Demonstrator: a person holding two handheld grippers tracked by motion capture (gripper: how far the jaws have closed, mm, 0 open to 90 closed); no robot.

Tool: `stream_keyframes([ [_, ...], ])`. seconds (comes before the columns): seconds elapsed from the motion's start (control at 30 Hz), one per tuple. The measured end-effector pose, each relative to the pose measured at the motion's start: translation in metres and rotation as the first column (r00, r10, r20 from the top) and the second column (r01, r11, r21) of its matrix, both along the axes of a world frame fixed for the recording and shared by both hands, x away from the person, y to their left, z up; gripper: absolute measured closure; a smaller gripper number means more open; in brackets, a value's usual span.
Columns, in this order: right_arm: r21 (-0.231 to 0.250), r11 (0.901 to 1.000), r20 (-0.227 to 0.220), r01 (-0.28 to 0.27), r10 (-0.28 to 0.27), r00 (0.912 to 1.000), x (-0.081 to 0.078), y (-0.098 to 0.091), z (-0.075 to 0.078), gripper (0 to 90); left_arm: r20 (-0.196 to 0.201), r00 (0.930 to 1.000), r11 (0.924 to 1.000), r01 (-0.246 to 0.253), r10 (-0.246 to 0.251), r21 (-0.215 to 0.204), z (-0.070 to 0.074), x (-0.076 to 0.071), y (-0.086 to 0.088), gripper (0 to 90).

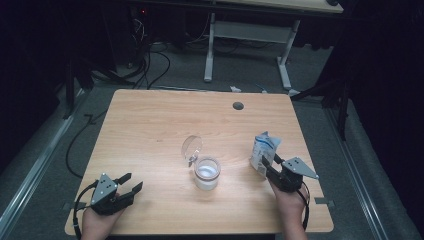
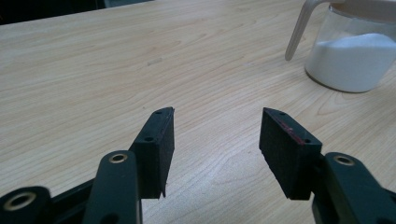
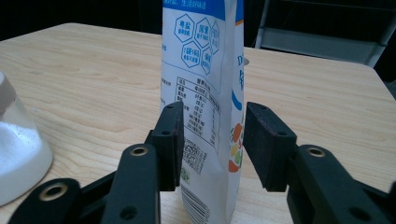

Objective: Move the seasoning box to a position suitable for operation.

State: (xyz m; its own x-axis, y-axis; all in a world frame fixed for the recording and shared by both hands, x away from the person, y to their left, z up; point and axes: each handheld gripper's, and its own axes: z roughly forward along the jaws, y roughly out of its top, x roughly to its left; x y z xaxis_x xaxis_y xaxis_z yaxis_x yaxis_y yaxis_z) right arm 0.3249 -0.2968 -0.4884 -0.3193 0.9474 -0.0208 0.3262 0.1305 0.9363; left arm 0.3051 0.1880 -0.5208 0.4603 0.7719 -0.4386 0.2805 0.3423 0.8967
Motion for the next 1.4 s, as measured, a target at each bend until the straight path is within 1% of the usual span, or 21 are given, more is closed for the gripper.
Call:
stream_keyframes([
  [0.13,0.003,0.9999,-0.006,0.013,-0.013,0.9999,-0.001,0.000,0.000,55.1,0.000,1.0000,1.0000,-0.001,0.001,-0.007,0.001,0.001,-0.001,45.5],
  [0.23,0.005,0.9999,-0.003,0.013,-0.013,0.9999,-0.003,0.000,0.000,54.7,-0.001,1.0000,1.0000,-0.001,0.001,-0.004,0.001,0.003,-0.003,45.4],
  [0.3,0.001,0.9998,-0.005,0.019,-0.019,0.9998,-0.004,0.000,0.001,54.2,-0.004,1.0000,1.0000,0.000,0.000,-0.004,0.001,0.004,-0.004,45.4],
  [0.37,-0.014,0.9996,-0.004,0.025,-0.025,0.9997,-0.006,0.000,0.000,54.3,-0.005,1.0000,1.0000,0.000,0.000,-0.002,0.001,0.006,-0.006,45.4],
  [0.4,-0.021,0.9994,-0.004,0.028,-0.028,0.9996,-0.008,0.000,0.000,54.3,-0.007,1.0000,1.0000,-0.001,0.001,-0.007,0.002,0.007,-0.007,45.4],
  [0.43,-0.021,0.9994,-0.004,0.028,-0.028,0.9996,-0.008,0.000,0.000,54.3,-0.007,1.0000,1.0000,-0.001,0.001,-0.007,0.002,0.007,-0.007,45.4],
  [0.57,-0.017,0.9993,-0.009,0.033,-0.033,0.9994,-0.013,-0.001,0.001,54.8,-0.013,0.9999,1.0000,-0.001,0.000,-0.007,0.002,0.012,-0.012,45.4],
  [0.6,-0.020,0.9991,-0.011,0.036,-0.036,0.9993,-0.017,-0.002,0.000,54.8,-0.019,0.9998,1.0000,0.002,-0.002,-0.003,0.002,0.014,-0.015,45.4],
  [0.7,-0.026,0.9989,-0.012,0.039,-0.039,0.9992,-0.020,-0.002,0.000,54.8,-0.022,0.9998,1.0000,0.004,-0.004,0.000,0.001,0.016,-0.019,45.4],
  [0.73,-0.025,0.9987,-0.012,0.045,-0.045,0.9989,-0.023,-0.003,-0.001,54.8,-0.025,0.9997,1.0000,0.005,-0.005,-0.003,0.001,0.019,-0.022,45.4],
  [0.77,-0.025,0.9987,-0.012,0.045,-0.045,0.9989,-0.023,-0.003,-0.001,54.8,-0.025,0.9997,1.0000,0.005,-0.005,-0.003,0.001,0.019,-0.022,45.4],
  [0.8,-0.033,0.9984,-0.014,0.045,-0.046,0.9988,-0.026,-0.004,-0.001,54.4,-0.029,0.9995,0.9999,0.009,-0.010,-0.008,0.001,0.021,-0.025,45.4],
  [0.9,-0.039,0.9981,-0.017,0.048,-0.049,0.9987,-0.029,-0.004,-0.002,54.3,-0.030,0.9994,0.9999,0.016,-0.016,-0.003,0.001,0.024,-0.027,45.5],
  [0.97,-0.041,0.9978,-0.029,0.053,-0.054,0.9981,-0.033,-0.004,-0.004,54.3,-0.032,0.9993,0.9998,0.019,-0.020,-0.007,0.001,0.027,-0.032,45.5],
  [1.03,-0.046,0.9974,-0.032,0.055,-0.057,0.9979,-0.035,-0.005,-0.005,54.3,-0.035,0.9991,0.9997,0.023,-0.024,-0.010,0.001,0.029,-0.034,45.5],
  [1.1,-0.049,0.9972,-0.029,0.057,-0.059,0.9978,-0.036,-0.005,-0.006,54.3,-0.035,0.9991,0.9996,0.025,-0.025,-0.009,0.001,0.030,-0.035,45.5],
  [1.13,-0.049,0.9973,-0.039,0.055,-0.057,0.9976,-0.038,-0.005,-0.007,54.3,-0.038,0.9988,0.9995,0.029,-0.030,-0.009,0.001,0.031,-0.037,45.5],
  [1.23,-0.054,0.9968,-0.043,0.059,-0.061,0.9972,-0.041,-0.003,-0.008,54.3,-0.039,0.9987,0.9994,0.032,-0.033,-0.010,0.002,0.032,-0.039,45.5],
  [1.37,-0.063,0.9967,-0.046,0.051,-0.054,0.9975,-0.044,0.000,-0.008,54.3,-0.035,0.9988,0.9993,0.035,-0.035,-0.015,0.002,0.034,-0.043,45.5],
  [1.4,-0.075,0.9964,-0.044,0.041,-0.044,0.9981,-0.046,0.002,-0.008,53.9,-0.038,0.9986,0.9991,0.036,-0.037,-0.020,0.002,0.035,-0.044,45.6],
])
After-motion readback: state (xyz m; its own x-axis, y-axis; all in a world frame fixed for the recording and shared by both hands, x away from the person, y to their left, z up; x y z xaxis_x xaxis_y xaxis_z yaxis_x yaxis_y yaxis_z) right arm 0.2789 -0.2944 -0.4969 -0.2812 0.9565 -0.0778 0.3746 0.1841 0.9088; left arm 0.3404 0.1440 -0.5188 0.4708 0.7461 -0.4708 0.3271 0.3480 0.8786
